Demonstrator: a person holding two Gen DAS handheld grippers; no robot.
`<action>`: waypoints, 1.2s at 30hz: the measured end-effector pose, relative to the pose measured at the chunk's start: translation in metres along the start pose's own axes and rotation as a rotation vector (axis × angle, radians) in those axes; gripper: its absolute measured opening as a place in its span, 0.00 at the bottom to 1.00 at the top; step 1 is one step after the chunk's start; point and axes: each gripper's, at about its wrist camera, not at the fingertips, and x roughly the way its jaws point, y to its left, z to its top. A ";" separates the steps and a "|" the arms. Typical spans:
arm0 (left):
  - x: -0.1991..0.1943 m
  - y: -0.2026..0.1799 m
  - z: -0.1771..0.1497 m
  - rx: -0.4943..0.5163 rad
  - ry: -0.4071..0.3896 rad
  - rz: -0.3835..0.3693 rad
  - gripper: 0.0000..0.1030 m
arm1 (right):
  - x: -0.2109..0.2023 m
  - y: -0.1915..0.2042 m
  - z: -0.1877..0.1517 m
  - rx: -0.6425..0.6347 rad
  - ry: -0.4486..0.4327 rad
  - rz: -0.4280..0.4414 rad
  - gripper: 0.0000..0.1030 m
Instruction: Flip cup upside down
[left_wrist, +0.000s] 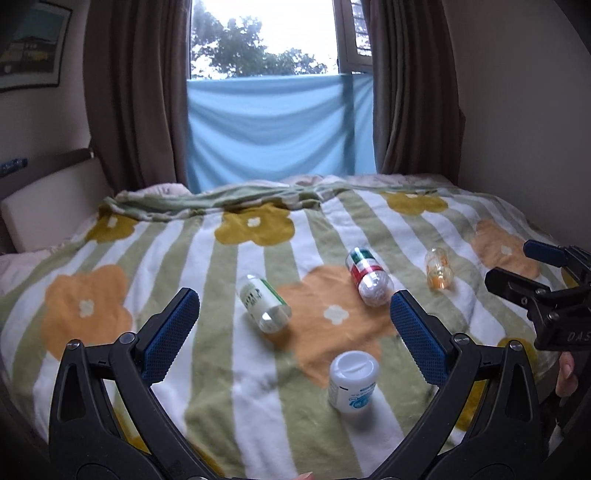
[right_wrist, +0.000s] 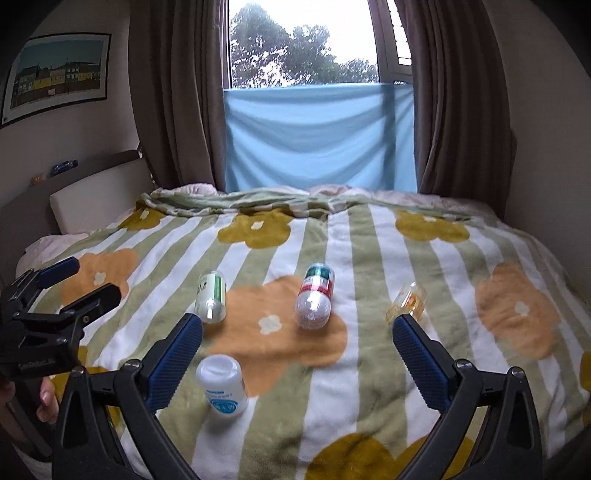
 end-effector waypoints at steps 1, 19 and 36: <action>-0.006 0.005 0.002 -0.004 -0.020 0.008 1.00 | -0.005 0.003 0.003 0.003 -0.030 -0.021 1.00; -0.028 0.042 0.002 -0.065 -0.118 0.045 1.00 | -0.022 0.020 0.005 -0.009 -0.179 -0.162 1.00; -0.028 0.042 0.001 -0.050 -0.128 0.074 1.00 | -0.023 0.022 0.009 -0.017 -0.187 -0.156 1.00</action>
